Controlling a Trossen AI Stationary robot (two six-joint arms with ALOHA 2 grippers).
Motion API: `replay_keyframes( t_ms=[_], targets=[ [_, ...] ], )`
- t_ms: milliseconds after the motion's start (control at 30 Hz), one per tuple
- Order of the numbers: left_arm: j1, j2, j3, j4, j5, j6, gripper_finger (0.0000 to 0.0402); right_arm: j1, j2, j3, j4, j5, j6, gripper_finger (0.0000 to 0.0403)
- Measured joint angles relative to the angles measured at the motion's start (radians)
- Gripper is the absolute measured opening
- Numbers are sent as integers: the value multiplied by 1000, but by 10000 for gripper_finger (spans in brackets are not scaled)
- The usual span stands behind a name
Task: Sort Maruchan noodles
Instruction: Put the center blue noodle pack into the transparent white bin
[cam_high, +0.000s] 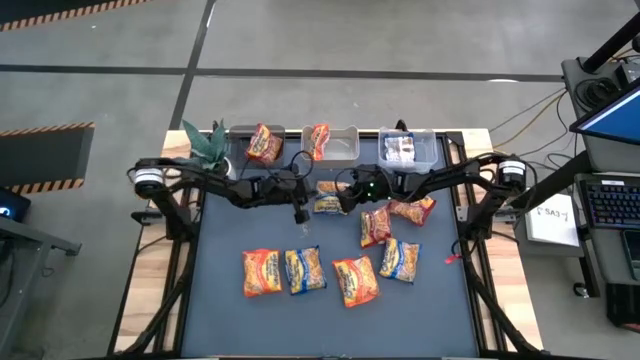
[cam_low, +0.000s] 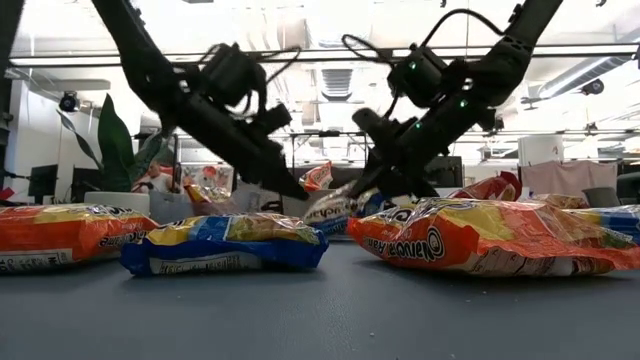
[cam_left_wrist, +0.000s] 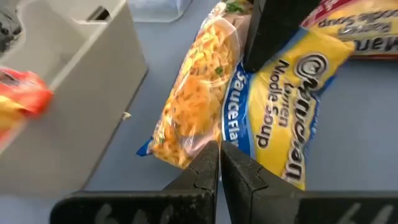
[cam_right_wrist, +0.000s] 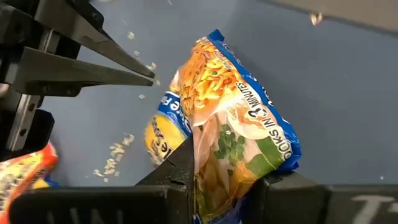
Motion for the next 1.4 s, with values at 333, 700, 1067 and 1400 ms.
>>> replay_keyframes(
  t_ms=[333,700,1067,1400],
  targets=[
    [0,-303,-1,-149,-1,133,0,-7,-250,21,-169,9,-61,65],
    [2,-508,-1,-147,-3,240,0,-98,-377,454,-962,220,-201,65],
    [4,-520,-1,-147,-64,241,0,-407,-155,949,-1632,184,-358,65],
    [4,-519,-1,-161,-150,240,0,-675,66,1040,-1843,160,-545,65]
  ],
)
